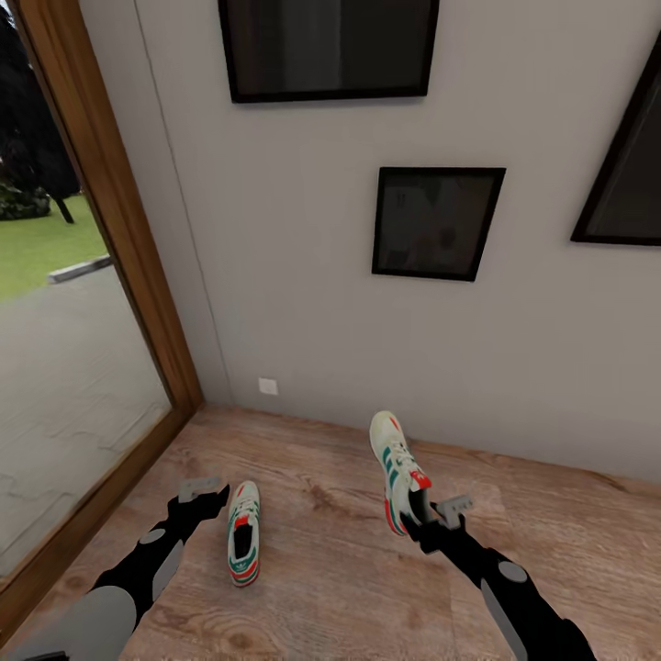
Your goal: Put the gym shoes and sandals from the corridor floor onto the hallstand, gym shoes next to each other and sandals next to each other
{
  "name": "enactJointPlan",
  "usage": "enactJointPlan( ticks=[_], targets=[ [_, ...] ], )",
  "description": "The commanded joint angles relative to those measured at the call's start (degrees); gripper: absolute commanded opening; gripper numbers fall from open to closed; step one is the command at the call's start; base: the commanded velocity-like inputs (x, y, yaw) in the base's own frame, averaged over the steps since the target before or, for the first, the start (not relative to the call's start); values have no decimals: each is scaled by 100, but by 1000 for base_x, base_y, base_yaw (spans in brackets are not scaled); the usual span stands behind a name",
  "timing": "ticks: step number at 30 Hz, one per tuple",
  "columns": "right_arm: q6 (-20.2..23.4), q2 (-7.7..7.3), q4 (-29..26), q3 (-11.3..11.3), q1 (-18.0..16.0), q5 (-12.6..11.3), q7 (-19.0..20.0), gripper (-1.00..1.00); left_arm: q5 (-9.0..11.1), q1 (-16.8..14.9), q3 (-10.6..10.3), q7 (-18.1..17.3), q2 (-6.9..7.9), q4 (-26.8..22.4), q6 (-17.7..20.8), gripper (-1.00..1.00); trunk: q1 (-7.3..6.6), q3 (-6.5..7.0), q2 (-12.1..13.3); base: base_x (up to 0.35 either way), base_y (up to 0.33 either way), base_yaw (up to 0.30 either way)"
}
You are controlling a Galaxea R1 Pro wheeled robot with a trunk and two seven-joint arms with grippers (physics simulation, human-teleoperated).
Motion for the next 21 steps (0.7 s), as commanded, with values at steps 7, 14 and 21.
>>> enactJointPlan(
  ticks=[7,14,21],
  targets=[
    [602,-2,-701,26,-2,-60,6,-100,10,-1,42,220,-6,9,-10,100,16,-224,-12,0,0,5],
    [760,-4,-879,25,-3,-55,6,-100,20,7,38,373,-6,14,-15,100,34,-443,-21,0,0,46],
    [783,-6,-912,23,-3,-53,6,-100,24,28,45,395,-65,15,-20,100,53,-661,-30,0,0,54]
  ],
)
